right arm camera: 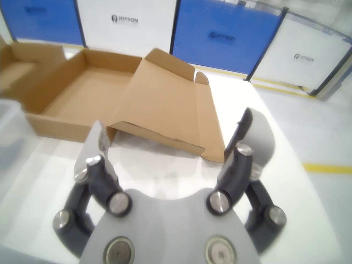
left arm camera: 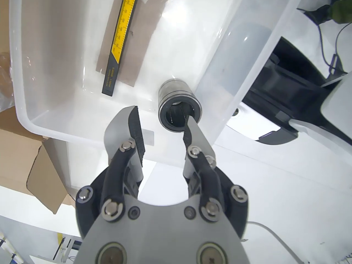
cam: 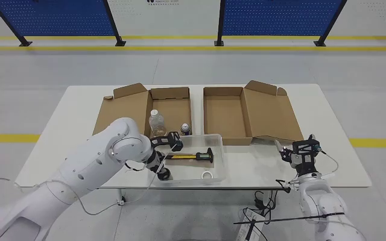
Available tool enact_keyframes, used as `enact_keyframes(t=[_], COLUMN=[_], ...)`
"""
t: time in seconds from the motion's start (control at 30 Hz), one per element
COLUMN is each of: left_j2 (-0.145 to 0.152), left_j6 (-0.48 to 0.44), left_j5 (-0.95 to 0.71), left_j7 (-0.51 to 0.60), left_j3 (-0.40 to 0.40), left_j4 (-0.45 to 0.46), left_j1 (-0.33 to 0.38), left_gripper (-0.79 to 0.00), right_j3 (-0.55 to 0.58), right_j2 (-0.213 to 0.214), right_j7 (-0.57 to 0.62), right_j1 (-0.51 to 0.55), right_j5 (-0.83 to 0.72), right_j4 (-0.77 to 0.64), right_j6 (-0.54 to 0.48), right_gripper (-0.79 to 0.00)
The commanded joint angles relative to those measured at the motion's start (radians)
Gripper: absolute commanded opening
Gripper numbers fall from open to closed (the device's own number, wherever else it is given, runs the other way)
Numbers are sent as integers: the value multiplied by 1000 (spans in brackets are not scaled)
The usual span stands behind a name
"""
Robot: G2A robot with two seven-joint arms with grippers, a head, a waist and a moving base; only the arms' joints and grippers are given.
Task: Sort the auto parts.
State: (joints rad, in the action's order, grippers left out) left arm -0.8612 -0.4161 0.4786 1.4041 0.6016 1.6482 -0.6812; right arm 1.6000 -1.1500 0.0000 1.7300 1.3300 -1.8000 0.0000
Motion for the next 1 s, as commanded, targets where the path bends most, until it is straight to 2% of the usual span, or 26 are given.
enact_keyframes(t=[0.0,0.27,0.97], left_j2=[-3,-22,-74], left_j6=[-3,-6,-14], left_j5=[-2,13,29], left_j7=[-3,-7,-14], left_j3=[-17,-72,-129], left_j4=[-12,-54,-142], left_j1=[10,36,58], left_gripper=[-416,-431,-465], right_j3=[0,0,0], right_j2=[0,0,0], right_j7=[0,0,0], right_j1=[0,0,0], right_j5=[0,0,0], right_j4=[0,0,0], right_j6=[0,0,0], right_gripper=[0,0,0])
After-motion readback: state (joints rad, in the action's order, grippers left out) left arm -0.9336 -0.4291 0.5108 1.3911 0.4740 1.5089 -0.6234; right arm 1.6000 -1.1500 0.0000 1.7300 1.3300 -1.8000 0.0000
